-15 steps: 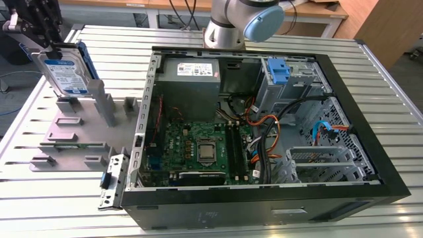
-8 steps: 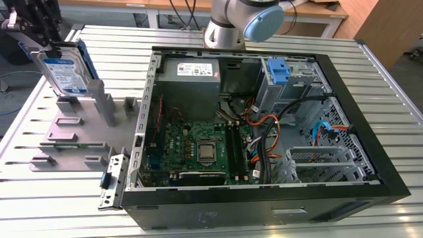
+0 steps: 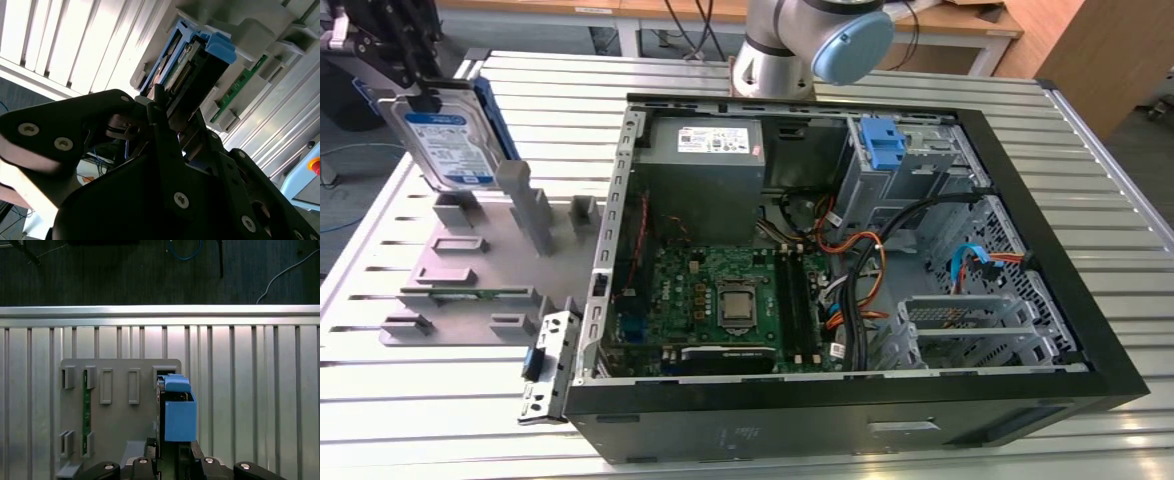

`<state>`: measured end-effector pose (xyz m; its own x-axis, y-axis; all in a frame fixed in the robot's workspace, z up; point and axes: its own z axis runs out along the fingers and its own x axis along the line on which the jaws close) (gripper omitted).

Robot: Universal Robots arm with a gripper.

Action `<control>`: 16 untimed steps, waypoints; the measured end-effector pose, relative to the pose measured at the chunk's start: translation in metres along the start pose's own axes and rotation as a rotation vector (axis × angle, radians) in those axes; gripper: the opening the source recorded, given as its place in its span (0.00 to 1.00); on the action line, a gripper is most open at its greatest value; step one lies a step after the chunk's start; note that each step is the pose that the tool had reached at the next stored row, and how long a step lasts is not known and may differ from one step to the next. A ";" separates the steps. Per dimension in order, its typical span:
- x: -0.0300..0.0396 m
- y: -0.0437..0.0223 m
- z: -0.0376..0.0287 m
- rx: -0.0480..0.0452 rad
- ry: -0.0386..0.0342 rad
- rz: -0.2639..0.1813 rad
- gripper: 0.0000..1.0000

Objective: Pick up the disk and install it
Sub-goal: 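Pick up the disk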

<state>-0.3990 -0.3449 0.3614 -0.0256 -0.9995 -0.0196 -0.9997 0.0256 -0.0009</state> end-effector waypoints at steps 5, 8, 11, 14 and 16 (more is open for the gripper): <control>0.0000 0.0000 -0.0015 -0.0001 0.0000 0.000 0.35; 0.0000 0.0000 -0.0020 -0.0001 0.0000 0.000 0.35; -0.0001 0.0000 -0.0031 -0.0002 0.0001 0.000 0.35; -0.0001 0.0000 -0.0042 -0.0001 0.0000 0.000 0.35; -0.0001 0.0000 -0.0047 0.0001 -0.0001 0.000 0.35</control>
<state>-0.3990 -0.3449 0.3661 -0.0256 -0.9995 -0.0197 -0.9997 0.0256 -0.0010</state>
